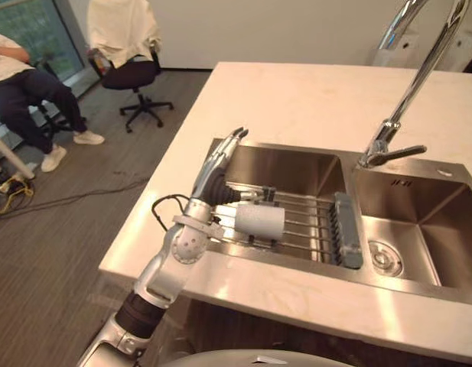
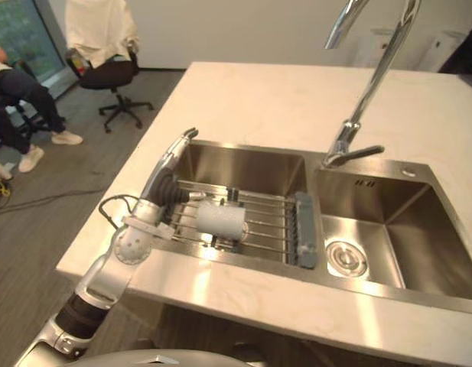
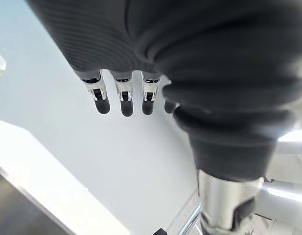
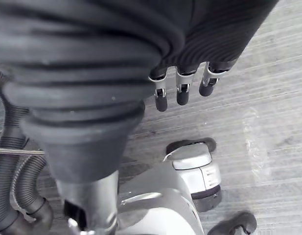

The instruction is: Walk over to the sink, pick up the cup, carry it to the dishwasher, place the cup inside the dishwasher, then close the dishwasher door

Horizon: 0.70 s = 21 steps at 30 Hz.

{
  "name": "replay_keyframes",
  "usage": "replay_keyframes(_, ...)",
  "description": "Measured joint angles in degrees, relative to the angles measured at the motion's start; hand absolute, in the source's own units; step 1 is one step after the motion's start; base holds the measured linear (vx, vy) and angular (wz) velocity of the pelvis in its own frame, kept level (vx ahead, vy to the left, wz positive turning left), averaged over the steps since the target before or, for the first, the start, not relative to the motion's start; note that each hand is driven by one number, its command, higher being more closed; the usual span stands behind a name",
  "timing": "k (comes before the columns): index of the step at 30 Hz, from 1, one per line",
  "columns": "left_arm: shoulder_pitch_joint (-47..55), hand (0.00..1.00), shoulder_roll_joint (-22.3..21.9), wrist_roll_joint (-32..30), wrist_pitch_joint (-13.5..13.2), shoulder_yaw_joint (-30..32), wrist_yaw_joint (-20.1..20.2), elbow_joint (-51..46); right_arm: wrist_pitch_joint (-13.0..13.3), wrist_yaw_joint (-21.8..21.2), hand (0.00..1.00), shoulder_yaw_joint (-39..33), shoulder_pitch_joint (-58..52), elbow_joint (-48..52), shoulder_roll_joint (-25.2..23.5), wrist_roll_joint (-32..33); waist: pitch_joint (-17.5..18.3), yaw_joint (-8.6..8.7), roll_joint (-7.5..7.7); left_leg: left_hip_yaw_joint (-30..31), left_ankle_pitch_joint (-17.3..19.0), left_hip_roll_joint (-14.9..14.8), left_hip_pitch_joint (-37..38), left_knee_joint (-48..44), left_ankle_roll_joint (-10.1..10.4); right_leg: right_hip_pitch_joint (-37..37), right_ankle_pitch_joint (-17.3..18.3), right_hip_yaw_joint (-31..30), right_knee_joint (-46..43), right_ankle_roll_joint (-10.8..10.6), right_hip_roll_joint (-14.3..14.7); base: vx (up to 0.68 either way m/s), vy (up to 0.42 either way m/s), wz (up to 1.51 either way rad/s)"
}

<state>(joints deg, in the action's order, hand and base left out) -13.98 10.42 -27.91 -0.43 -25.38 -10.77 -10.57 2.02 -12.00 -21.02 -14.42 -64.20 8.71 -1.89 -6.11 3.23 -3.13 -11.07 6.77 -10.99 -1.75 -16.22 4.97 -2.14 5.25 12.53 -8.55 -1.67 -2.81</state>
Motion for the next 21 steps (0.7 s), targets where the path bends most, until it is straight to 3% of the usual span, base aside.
replay_keyframes(2, 0.04, 0.00, 2.72, -1.22, 0.07, -0.51, 0.24, 0.67, -0.25, 0.06, 0.00, -0.64, 0.57, -0.24, -0.69, 0.44, -0.35, 0.45, 1.01, -0.70, -1.87, 2.05, 2.20, 5.57, 0.20, 0.11, -0.76, -0.17, 0.96, -0.77, -1.06, 0.07, 0.105, 0.03)
replay_keyframes(5, 0.05, 0.00, 5.74, -1.67, -0.19, -0.78, 1.97, 3.18, -0.86, 0.05, 0.00, -0.67, 0.56, -0.19, -0.10, 0.45, -0.42, 0.92, 0.83, -1.68, -3.56, 3.67, 6.37, 10.27, -0.16, -2.09, -1.28, -0.76, 2.13, -1.33, -2.09, 0.01, 0.059, -0.06)
replay_keyframes(13, 0.03, 0.00, 10.59, -6.91, -2.71, -3.74, 9.15, 6.30, -2.34, 0.09, 0.00, 0.05, 0.76, 0.84, 0.23, 0.25, -0.55, 3.37, 0.89, -1.83, -7.47, 4.57, 8.84, 17.76, -0.31, -1.30, -1.24, 0.36, 2.53, -1.56, -2.72, -0.10, -0.001, 0.04)
replay_keyframes(21, -2.17, 0.00, 12.07, -8.43, -3.02, -5.36, 12.53, 6.09, -4.88, 0.27, 0.00, 5.22, 0.79, 3.66, 1.25, 0.69, 0.26, 3.79, 0.93, -5.33, -8.05, 4.43, 6.80, 19.21, -0.18, 2.65, -3.68, -3.46, 3.60, -2.34, -2.08, 0.00, 0.006, -0.22)
